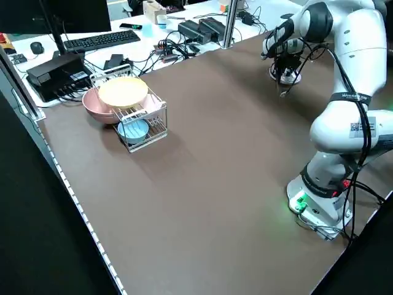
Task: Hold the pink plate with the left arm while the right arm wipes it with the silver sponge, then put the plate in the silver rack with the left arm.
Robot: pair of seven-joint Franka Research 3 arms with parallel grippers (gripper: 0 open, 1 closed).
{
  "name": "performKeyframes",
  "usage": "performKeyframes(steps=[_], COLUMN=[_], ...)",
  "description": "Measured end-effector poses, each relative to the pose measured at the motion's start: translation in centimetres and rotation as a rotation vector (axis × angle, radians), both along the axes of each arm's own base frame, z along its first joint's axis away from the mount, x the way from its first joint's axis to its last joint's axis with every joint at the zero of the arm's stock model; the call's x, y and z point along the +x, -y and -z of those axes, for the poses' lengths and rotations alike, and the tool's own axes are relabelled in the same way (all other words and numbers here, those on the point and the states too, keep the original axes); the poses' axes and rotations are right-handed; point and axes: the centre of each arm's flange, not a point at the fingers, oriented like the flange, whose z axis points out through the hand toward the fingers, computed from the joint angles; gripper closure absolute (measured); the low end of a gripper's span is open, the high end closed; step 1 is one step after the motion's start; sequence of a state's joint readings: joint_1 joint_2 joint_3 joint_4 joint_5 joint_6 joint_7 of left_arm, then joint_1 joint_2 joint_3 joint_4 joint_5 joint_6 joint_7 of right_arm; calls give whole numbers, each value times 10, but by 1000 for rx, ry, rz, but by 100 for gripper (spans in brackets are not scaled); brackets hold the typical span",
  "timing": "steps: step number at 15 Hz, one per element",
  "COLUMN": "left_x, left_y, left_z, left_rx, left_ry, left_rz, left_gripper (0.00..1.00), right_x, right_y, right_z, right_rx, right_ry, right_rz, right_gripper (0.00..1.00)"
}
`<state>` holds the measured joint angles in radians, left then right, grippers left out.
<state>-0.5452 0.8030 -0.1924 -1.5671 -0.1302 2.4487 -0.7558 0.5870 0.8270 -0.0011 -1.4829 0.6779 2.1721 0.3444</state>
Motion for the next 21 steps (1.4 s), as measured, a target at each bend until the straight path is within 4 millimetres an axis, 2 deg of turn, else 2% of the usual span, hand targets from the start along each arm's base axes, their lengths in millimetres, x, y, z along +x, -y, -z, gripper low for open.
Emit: performKeyframes(steps=[7, 15, 21], left_x=[0, 0, 0], left_y=[0, 0, 1], left_z=[0, 0, -1], left_rx=[0, 0, -2], left_ry=[0, 0, 1], left_rz=[0, -4, -6], left_gripper=[97, 97, 97], right_x=[1, 29, 39], right_y=[2, 47, 43], right_z=[1, 1, 2], right_rx=[5, -47, -29], right_ry=[-4, 29, 117], right_rz=[8, -1, 59], right_gripper=[93, 93, 93])
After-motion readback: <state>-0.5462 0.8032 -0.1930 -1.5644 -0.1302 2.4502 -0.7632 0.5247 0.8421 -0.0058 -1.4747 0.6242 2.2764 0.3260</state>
